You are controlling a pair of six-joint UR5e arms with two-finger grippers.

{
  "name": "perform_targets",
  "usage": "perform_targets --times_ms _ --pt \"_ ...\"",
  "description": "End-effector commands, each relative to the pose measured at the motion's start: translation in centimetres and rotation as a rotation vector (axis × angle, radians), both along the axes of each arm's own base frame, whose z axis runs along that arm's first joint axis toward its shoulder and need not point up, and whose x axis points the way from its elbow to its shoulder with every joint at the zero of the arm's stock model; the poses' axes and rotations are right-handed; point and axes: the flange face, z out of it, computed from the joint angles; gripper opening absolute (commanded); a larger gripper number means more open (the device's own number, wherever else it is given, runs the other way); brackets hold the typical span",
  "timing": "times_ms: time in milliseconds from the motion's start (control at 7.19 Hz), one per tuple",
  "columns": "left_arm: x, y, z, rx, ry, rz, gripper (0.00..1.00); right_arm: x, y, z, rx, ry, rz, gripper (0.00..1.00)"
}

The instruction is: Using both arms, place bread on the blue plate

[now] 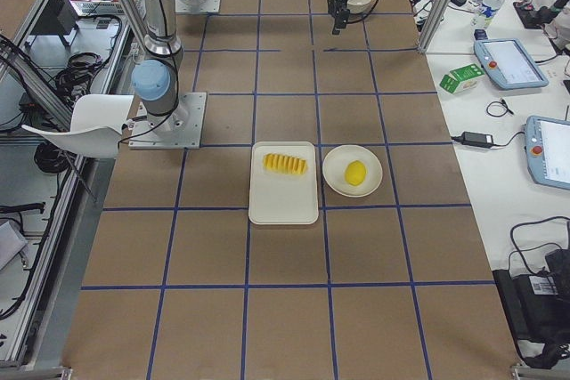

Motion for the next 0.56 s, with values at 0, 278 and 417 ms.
perform_targets --times_ms 0,278,417 --pt "0.1 0.2 0.3 -0.006 0.001 0.001 1.0 -7.0 -0.1 -2.5 0.065 0.02 -0.011 1.0" --pt "0.2 0.3 0.4 -0.008 -0.002 0.004 1.0 -15.3 1.2 -6.2 0.134 0.016 0.052 1.0" --pt "0.3 0.6 0.7 -0.012 -0.002 0.003 1.0 -21.5 3.4 -9.6 0.208 0.011 -0.019 1.0"
